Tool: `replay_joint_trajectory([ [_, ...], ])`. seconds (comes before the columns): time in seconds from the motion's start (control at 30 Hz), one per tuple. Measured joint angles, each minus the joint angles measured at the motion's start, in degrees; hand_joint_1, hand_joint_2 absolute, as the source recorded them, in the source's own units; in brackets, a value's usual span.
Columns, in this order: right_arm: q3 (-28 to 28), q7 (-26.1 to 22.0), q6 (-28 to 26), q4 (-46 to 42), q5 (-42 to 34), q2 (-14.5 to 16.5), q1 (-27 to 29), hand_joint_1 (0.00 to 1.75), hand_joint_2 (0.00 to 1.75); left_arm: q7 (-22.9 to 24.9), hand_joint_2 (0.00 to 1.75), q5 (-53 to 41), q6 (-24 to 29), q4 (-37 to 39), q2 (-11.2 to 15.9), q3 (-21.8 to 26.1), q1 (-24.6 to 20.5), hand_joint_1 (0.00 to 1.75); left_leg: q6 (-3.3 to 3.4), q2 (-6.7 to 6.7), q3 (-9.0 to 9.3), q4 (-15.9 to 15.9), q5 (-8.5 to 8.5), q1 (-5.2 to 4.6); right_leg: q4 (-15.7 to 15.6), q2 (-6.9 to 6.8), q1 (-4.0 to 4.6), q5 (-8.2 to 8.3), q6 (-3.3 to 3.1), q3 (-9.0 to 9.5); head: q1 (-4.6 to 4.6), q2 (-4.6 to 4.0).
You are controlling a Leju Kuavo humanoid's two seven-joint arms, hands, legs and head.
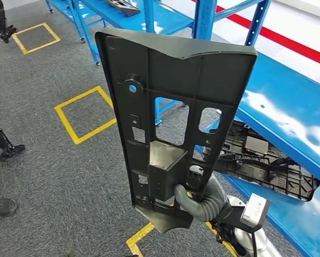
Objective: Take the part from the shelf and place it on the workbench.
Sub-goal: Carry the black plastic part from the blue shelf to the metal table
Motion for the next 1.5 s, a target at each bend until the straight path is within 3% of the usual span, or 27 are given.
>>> replay_joint_trajectory([
  [0.07, 0.0, -0.1, 0.0, -0.1, 0.1, 0.0, 0.0, 1.75, 1.75, 0.0, 1.75, 0.0, 0.0, 0.0, 0.0, 0.0, 0.0, 0.0, 0.55, 2.02, 3.72, -7.4, 3.51, -0.44, 0.0, -1.34, 0.09, -0.52, 0.32, 0.69, -0.01, 0.0],
  [0.13, -0.1, -0.3, 0.0, -0.2, 0.2, 0.0, 0.1, 1.75, 1.75, 0.2, 1.75, -0.1, 0.0, 0.0, 0.0, 0.0, -0.2, 0.0, 1.24, 3.86, 5.72, -11.6, 4.5, -1.12, -0.2, -2.51, 0.28, -0.91, 0.84, 1.1, 0.01, 0.0],
  [0.17, -0.1, -0.4, 0.0, -0.2, 0.3, 0.0, 0.1, 1.75, 1.75, 0.3, 1.75, -0.1, 0.0, 0.0, 0.0, 0.0, -0.1, 0.0, 1.49, 3.92, 5.75, -11.8, 4.19, -1.41, -0.4, -3.11, 0.35, -1.0, 1.13, 1.25, 0.01, 0.0],
  [0.23, -0.2, -0.4, 0.0, -0.3, 0.4, 0.0, 0.3, 1.75, 1.75, 0.8, 1.75, -0.3, 0.0, 0.0, 0.0, 0.0, 0.2, 0.0, 2.06, 2.79, 5.99, -12.5, 4.31, -1.36, -0.8, -3.76, 0.29, -1.28, 1.72, 1.94, 0.03, 0.0],
  [0.3, -0.4, -0.4, -0.1, -0.5, 0.4, 0.0, 0.6, 1.75, 1.75, 1.2, 1.75, -0.7, -0.1, 0.0, -0.1, -0.1, 0.4, 0.0, 2.72, 1.62, 6.7, -13.5, 4.62, -1.01, 1.0, -1.29, 0.25, -2.91, 1.97, 1.71, 0.05, 0.0],
  [0.37, -0.6, -0.3, -0.1, -0.6, 0.4, -0.2, 1.3, 1.75, 1.75, 1.5, 1.75, -1.1, -0.1, 0.0, -0.2, -0.2, 0.2, 0.0, 3.15, 0.27, 7.07, -13.8, 4.67, -0.85, 7.4, 2.12, 0.29, -6.08, 1.83, -1.37, 0.09, 0.0],
  [0.43, -0.7, -0.2, -0.2, -0.5, 0.5, -0.3, 2.2, 1.75, 1.75, 1.9, 1.75, -1.4, -0.1, 0.0, -0.3, -0.3, 0.2, 0.0, 3.31, -1.35, 7.21, -13.8, 4.55, -0.93, 13.4, 3.12, 0.39, -7.56, 1.77, -5.08, 0.11, 0.0],
  [0.47, -0.7, -0.2, -0.2, -0.5, 0.5, -0.3, 2.5, 1.75, 1.75, 2.0, 1.75, -1.4, -0.1, 0.0, -0.3, -0.4, 0.2, 0.0, 3.34, -2.17, 7.33, -13.8, 4.48, -0.97, 13.8, 3.24, 0.43, -6.64, 1.78, -5.83, 0.11, 0.0],
  [0.53, -0.8, -0.2, -0.2, -0.5, 0.5, -0.4, 2.7, 1.75, 1.75, 2.0, 1.75, -1.3, 0.0, 0.0, -0.3, -0.5, 0.3, 0.0, 3.23, -3.84, 7.67, -13.6, 4.24, -0.95, 8.2, 4.06, 0.41, -1.93, 1.77, -4.33, 0.12, 0.0],
  [0.6, -0.8, -0.3, 0.0, -0.5, 0.4, -0.3, 2.6, 1.75, 1.75, 2.0, 1.75, -1.0, 0.1, 0.0, -0.3, -0.4, 0.2, 0.0, 2.87, -5.35, 7.6, -13.3, 3.92, -0.86, 1.9, 7.01, 0.15, 1.42, 1.67, -2.02, 0.08, 0.0],
  [0.67, -0.8, -0.3, 0.5, -0.2, 0.2, 0.0, 2.3, 1.75, 1.75, 2.0, 1.75, -0.6, 0.4, 0.0, -0.2, -0.4, 0.2, 0.0, 2.3, -6.7, 7.13, -13.1, 3.86, -0.6, -0.1, 8.85, 0.13, 1.76, 1.46, -1.33, 0.05, 0.0],
  [0.73, -0.8, -0.3, 1.1, 0.1, -0.3, 0.5, 1.5, 1.75, 1.75, 1.9, 1.75, -0.1, 0.7, 0.0, 0.0, -0.3, 0.4, 0.0, 1.71, -7.76, 6.88, -13.1, 3.91, -0.37, -0.5, 7.73, 0.22, 1.83, 1.04, -1.11, 0.08, 0.0],
  [0.8, -0.8, -0.4, 1.7, 0.5, -0.8, 1.2, 0.6, 1.75, 1.75, 1.7, 1.75, 0.3, 1.0, 0.0, 0.2, -0.1, 0.5, 0.0, 1.13, -5.59, 5.99, -11.3, 2.85, -0.52, -0.8, 6.06, 0.05, 1.8, 0.41, -0.61, -0.01, 0.0],
  [0.87, -0.7, -0.7, 2.2, 1.1, -1.4, 1.5, 0.1, 1.75, 1.75, 1.2, 1.75, 0.5, 1.2, 0.0, 0.4, 0.0, 0.3, 0.0, 0.47, -1.92, 2.71, -5.0, -0.09, -0.54, -1.0, 4.04, 0.1, 1.49, -0.1, -0.12, -0.1, 0.0],
  [0.93, -0.7, -1.3, 2.4, 1.7, -1.7, 1.6, 0.0, 1.75, 1.75, 0.6, 1.75, 0.5, 1.2, 0.0, 0.6, 0.0, 0.2, 0.0, -0.03, -0.61, -1.11, 1.9, -2.27, -0.23, -1.0, 2.04, 0.2, 1.05, -0.22, 0.25, -0.11, 0.0],
  [0.97, -0.7, -1.5, 2.4, 2.0, -1.8, 1.6, 0.0, 1.75, 1.75, 0.4, 1.75, 0.5, 1.2, 0.0, 0.7, 0.0, 0.3, 0.0, -0.15, -0.42, -1.83, 2.9, -1.98, -0.11, -1.0, 1.15, 0.21, 0.81, -0.16, 0.48, -0.11, 0.0],
  [1.0, -0.6, -1.7, 2.4, 2.2, -1.9, 1.6, 0.0, 1.75, 1.75, 0.2, 1.75, 0.5, 1.2, 0.0, 0.8, 0.0, 0.4, 0.0, -0.17, -0.22, -1.35, 1.7, -0.64, -0.02, -1.0, 0.36, 0.21, 0.55, -0.08, 0.8, -0.11, 0.0],
  [1.03, -0.6, -1.8, 2.4, 2.4, -2.0, 1.6, 0.0, 1.75, 1.75, 0.1, 1.75, 0.5, 1.2, 0.0, 0.9, 0.0, 0.5, 0.0, -0.07, 0.31, 0.24, -1.6, 1.51, -0.01, -1.0, -0.4, 0.21, 0.24, 0.04, 1.21, -0.11, 0.0],
  [1.1, -0.5, -2.0, 2.4, 2.5, -2.1, 1.6, 0.0, 1.75, 1.75, -0.1, 1.75, 0.5, 1.2, 0.0, 1.1, 0.0, 0.5, 0.0, 0.43, 2.6, 3.97, -9.1, 4.67, -0.46, -1.0, -1.73, 0.32, -0.41, 0.45, 1.99, -0.11, 0.0],
  [1.17, -0.5, -2.3, 2.4, 2.6, -2.2, 1.6, 0.0, 1.75, 1.75, -0.3, 1.75, 0.5, 1.4, 0.0, 1.3, 0.0, 0.4, 0.0, 1.07, 4.06, 5.4, -12.2, 5.14, -1.11, -1.1, -2.84, 0.51, -0.89, 1.04, 2.4, -0.1, 0.0],
  [1.23, -0.4, -2.4, 2.2, 2.6, -2.3, 1.6, 0.0, 1.75, 1.75, -0.3, 1.75, 0.5, 1.6, 0.0, 1.5, 0.0, 0.5, 0.0, 1.77, 3.21, 5.41, -12.5, 5.02, -1.29, -1.5, -3.71, 0.49, -1.2, 1.64, 2.84, -0.1, 0.0],
  [1.27, -0.3, -2.5, 2.1, 2.7, -2.3, 1.6, 0.0, 1.75, 1.75, -0.3, 1.75, 0.5, 1.7, 0.0, 1.6, 0.0, 0.6, 0.0, 2.14, 2.64, 5.64, -12.8, 5.04, -1.2, -1.3, -3.04, 0.4, -1.57, 1.88, 3.07, -0.11, 0.0],
  [1.33, -0.2, -2.7, 1.9, 2.7, -2.3, 1.6, 0.0, 1.75, 1.75, -0.4, 1.75, 0.6, 1.9, 0.0, 1.7, 0.0, 0.6, 0.0, 2.87, 1.53, 6.27, -13.5, 5.13, -0.87, 1.8, 0.06, 0.29, -3.68, 2.03, 1.96, -0.05, 0.0],
  [1.37, -0.2, -2.8, 1.8, 2.7, -2.3, 1.5, 0.1, 1.75, 1.75, -0.5, 1.75, 0.7, 2.0, 0.0, 1.8, 0.0, 0.5, 0.0, 3.1, 0.93, 6.43, -13.5, 5.05, -0.87, 5.1, 1.77, 0.3, -5.26, 1.92, 0.31, -0.04, 0.0],
  [1.43, -0.1, -2.9, 1.7, 2.7, -2.3, 1.3, 0.4, 1.75, 1.75, -0.8, 1.75, 1.0, 2.2, 0.0, 1.8, 0.0, 0.2, 0.0, 3.38, -0.57, 6.61, -13.5, 4.89, -0.94, 12.3, 3.0, 0.38, -7.62, 1.79, -4.04, -0.01, 0.0],
  [1.47, 0.0, -2.9, 1.7, 2.8, -2.3, 1.2, 0.6, 1.75, 1.75, -0.8, 1.75, 1.1, 2.3, 0.0, 1.8, 0.1, 0.2, 0.0, 3.42, -1.41, 6.74, -13.5, 4.8, -0.98, 14.0, 3.14, 0.41, -7.32, 1.79, -5.47, -0.01, 0.0],
  [1.5, 0.1, -3.0, 1.6, 2.8, -2.3, 1.2, 0.8, 1.75, 1.75, -0.9, 1.75, 1.1, 2.3, 0.0, 1.8, 0.1, 0.2, 0.0, 3.39, -2.28, 6.95, -13.5, 4.69, -0.98, 13.5, 3.27, 0.43, -5.79, 1.79, -5.89, -0.01, 0.0],
])
